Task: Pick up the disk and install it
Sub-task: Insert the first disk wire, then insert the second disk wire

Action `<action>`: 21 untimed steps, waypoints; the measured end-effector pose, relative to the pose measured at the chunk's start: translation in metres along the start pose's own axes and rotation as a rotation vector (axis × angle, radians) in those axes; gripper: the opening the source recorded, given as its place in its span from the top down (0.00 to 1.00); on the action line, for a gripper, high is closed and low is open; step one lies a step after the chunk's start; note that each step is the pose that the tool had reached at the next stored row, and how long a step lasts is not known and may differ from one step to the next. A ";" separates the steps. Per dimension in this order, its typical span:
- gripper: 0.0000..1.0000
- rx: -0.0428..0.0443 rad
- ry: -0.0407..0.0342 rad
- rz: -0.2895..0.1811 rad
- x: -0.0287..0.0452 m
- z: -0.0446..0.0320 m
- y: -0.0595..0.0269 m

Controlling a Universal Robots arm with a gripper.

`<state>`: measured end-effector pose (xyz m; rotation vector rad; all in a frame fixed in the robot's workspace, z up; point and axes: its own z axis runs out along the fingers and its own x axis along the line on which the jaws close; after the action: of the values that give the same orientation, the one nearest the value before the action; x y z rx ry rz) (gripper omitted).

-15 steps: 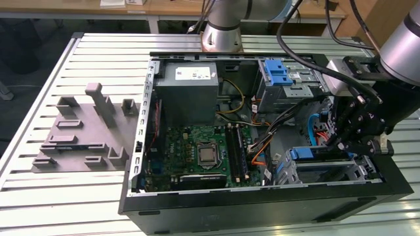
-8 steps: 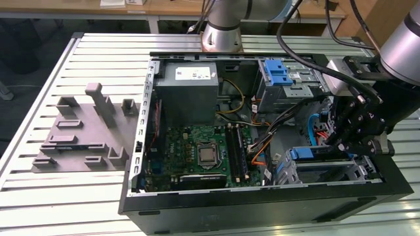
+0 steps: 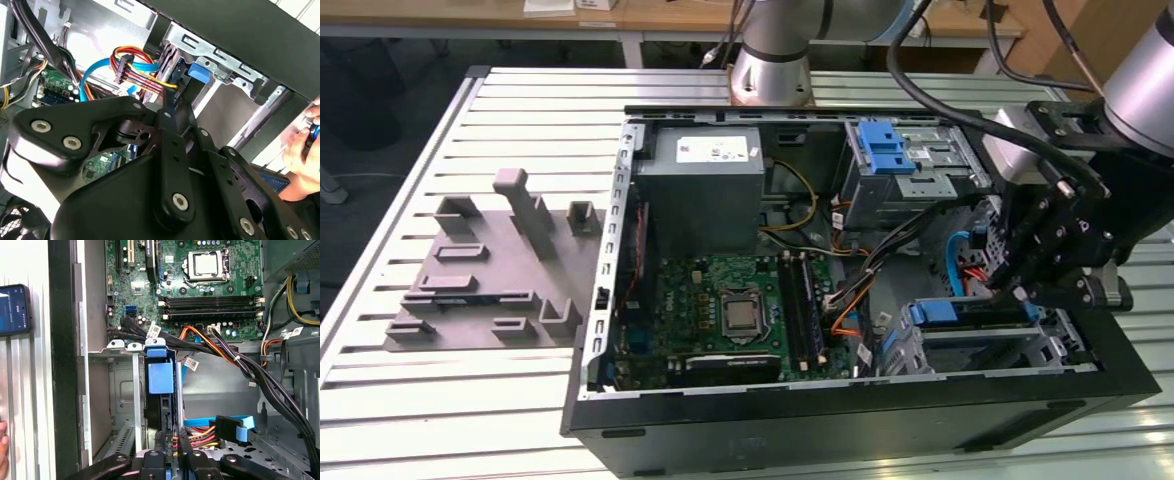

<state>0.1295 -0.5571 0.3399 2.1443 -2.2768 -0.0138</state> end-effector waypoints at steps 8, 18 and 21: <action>0.89 0.0000 -0.0001 0.000 0.0000 -0.0006 0.0000; 0.89 0.0000 0.0000 0.000 0.0000 -0.0010 0.0001; 0.89 0.0000 0.0000 0.000 0.0001 -0.0010 0.0007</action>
<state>0.1287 -0.5571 0.3409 2.1443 -2.2768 -0.0139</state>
